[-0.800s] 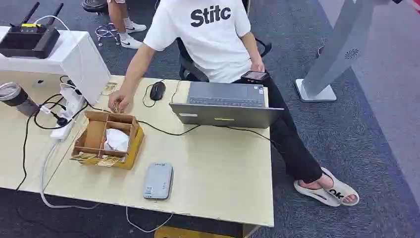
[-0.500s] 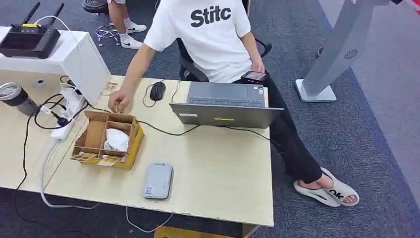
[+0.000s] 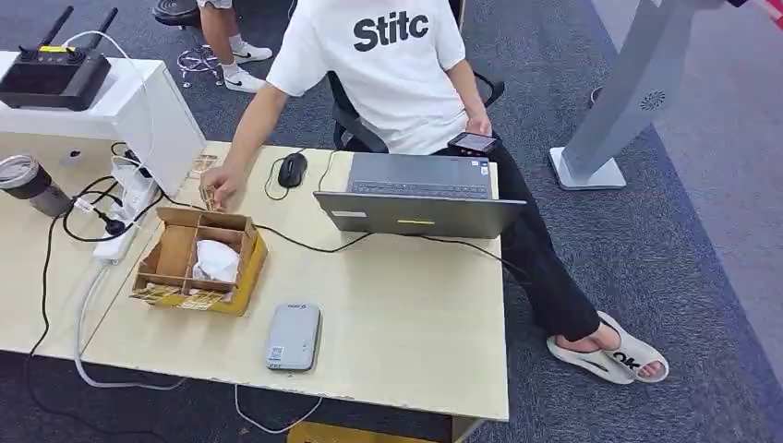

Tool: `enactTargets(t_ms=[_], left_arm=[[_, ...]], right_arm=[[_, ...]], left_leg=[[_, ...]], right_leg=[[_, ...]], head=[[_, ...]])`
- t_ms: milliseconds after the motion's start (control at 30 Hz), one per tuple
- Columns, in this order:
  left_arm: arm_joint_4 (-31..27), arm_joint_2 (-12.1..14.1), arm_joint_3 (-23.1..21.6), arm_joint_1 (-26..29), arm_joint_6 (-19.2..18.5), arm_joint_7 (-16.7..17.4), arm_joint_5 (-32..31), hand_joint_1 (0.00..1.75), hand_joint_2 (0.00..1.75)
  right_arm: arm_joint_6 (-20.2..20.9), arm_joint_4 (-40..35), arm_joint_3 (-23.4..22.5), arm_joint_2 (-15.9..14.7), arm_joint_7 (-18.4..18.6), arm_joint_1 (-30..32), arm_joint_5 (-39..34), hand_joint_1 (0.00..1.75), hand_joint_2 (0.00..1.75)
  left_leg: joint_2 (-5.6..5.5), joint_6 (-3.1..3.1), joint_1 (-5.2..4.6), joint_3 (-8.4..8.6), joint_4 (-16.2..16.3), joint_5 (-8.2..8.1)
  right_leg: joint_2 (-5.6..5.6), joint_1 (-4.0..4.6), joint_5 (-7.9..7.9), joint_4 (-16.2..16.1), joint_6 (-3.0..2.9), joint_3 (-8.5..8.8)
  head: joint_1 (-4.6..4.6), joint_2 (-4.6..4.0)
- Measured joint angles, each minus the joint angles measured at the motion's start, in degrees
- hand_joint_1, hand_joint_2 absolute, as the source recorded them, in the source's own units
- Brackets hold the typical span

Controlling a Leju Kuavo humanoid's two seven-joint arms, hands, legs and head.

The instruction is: Pass the card to the sensor for recognition and then transmit it.

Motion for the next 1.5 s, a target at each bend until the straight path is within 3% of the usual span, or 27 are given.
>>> enactTargets(t_ms=[67,100,167,233,367,533,700,1133,1500], left_arm=[[0.18,1.53,-3.76,-1.89,0.52,0.79,-0.28,0.00,1.75],[0.85,3.17,-7.31,-4.24,1.76,2.95,-1.37,0.00,1.75],[2.99,6.37,-16.55,-9.03,6.02,10.64,-4.23,0.00,1.75],[4.66,7.91,-23.33,-12.35,7.58,15.20,-7.09,0.00,1.75],[8.17,9.29,-33.35,-17.28,6.62,18.88,-10.84,0.00,1.75],[10.51,9.75,-41.03,-20.23,5.35,20.89,-13.20,0.00,1.75],[11.80,9.75,-45.78,-21.68,6.16,21.40,-15.80,0.00,1.75],[12.20,9.72,-52.99,-21.76,9.99,20.85,-22.34,0.00,1.75],[11.91,9.72,-54.92,-21.31,10.05,20.85,-22.64,0.00,1.75]], right_arm=[[-0.04,1.07,0.02,-0.68,0.00,-0.17,0.37,0.00,1.75],[-0.09,2.37,0.09,-1.22,0.17,-0.24,1.39,0.00,1.75],[-0.09,4.30,0.24,-2.38,0.53,-0.80,4.09,0.00,1.75],[-0.07,5.36,0.39,-3.10,1.05,-1.46,5.71,0.00,1.75],[0.00,6.93,0.61,-4.24,1.60,-1.41,6.08,0.00,1.75],[0.22,7.61,0.66,-4.92,1.60,-1.38,6.27,0.00,1.75],[0.79,7.89,0.85,-5.40,1.51,-1.37,6.60,0.00,1.75],[0.61,8.52,1.40,-6.21,0.02,-1.19,7.76,0.00,1.75],[0.61,8.76,1.62,-6.47,0.02,-1.18,7.82,0.00,1.75]], left_leg=[[0.02,-0.08,0.06,-0.01,0.04,0.08],[-0.06,-0.07,0.17,-0.19,0.08,0.18],[-0.55,-0.12,0.18,-0.45,0.03,0.41],[-0.47,-0.19,0.13,-0.41,0.00,0.47],[-0.22,-0.15,0.15,-0.57,0.03,0.63],[-0.07,-0.17,0.15,-0.65,0.03,0.64],[-0.05,-0.17,0.15,-0.67,0.03,0.63],[-0.04,-0.17,0.16,-0.77,0.02,0.63],[-0.04,-0.17,0.16,-0.78,0.02,0.63]], right_leg=[[0.01,0.05,0.12,0.00,-0.10,-0.15],[-0.06,0.11,0.16,-0.01,-0.07,-0.16],[-0.52,0.13,0.28,0.01,0.00,-0.14],[-0.47,0.11,0.43,0.05,-0.16,-0.13],[-0.23,0.12,0.64,0.05,-0.08,-0.31],[-0.05,0.11,0.68,0.06,-0.13,-0.43],[-0.03,0.11,0.68,0.06,-0.13,-0.47],[-0.03,0.11,0.67,0.06,-0.13,-0.54],[-0.03,0.12,0.67,0.06,-0.14,-0.56]], head=[[-0.07,0.00],[-0.11,0.00],[0.20,0.00],[0.13,0.00],[0.17,0.00],[0.11,0.00],[0.11,0.00],[0.11,0.00],[0.11,0.00]])
